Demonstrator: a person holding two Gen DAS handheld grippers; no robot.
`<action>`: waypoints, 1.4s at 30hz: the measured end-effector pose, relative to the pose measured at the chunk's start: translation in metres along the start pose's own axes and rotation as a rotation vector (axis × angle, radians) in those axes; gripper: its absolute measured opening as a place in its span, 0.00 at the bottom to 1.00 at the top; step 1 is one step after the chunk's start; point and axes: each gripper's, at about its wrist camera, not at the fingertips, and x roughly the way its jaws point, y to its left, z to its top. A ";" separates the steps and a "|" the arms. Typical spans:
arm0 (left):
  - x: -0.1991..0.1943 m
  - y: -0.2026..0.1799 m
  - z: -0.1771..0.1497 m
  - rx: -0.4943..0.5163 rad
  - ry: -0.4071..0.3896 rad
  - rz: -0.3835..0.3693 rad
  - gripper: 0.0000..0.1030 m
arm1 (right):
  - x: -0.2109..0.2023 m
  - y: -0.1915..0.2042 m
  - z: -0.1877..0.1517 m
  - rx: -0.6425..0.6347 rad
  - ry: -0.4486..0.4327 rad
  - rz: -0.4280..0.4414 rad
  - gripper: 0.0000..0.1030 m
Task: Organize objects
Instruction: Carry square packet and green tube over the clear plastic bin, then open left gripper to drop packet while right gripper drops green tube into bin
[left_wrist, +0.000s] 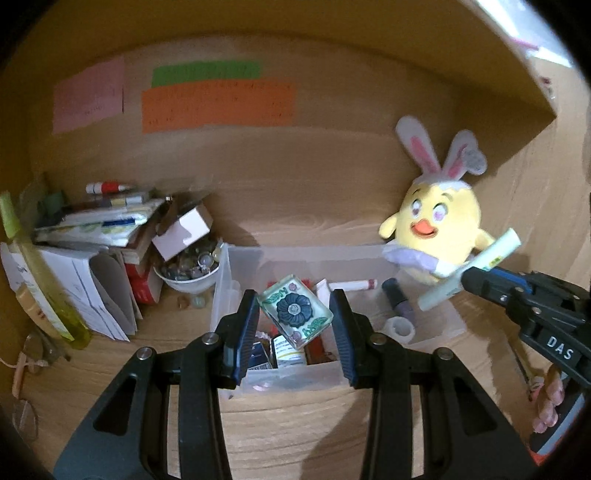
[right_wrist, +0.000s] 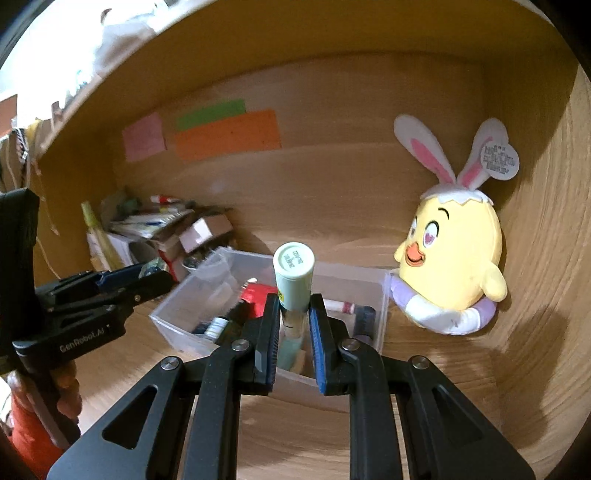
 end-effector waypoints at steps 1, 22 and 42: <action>0.006 0.002 -0.001 -0.004 0.012 -0.002 0.38 | 0.003 -0.001 -0.001 0.000 0.008 -0.004 0.14; 0.069 0.004 -0.012 0.018 0.162 -0.023 0.38 | 0.059 -0.003 -0.009 -0.116 0.177 -0.119 0.14; 0.049 0.028 -0.007 -0.058 0.101 -0.042 0.53 | 0.113 0.035 -0.003 -0.194 0.279 -0.062 0.14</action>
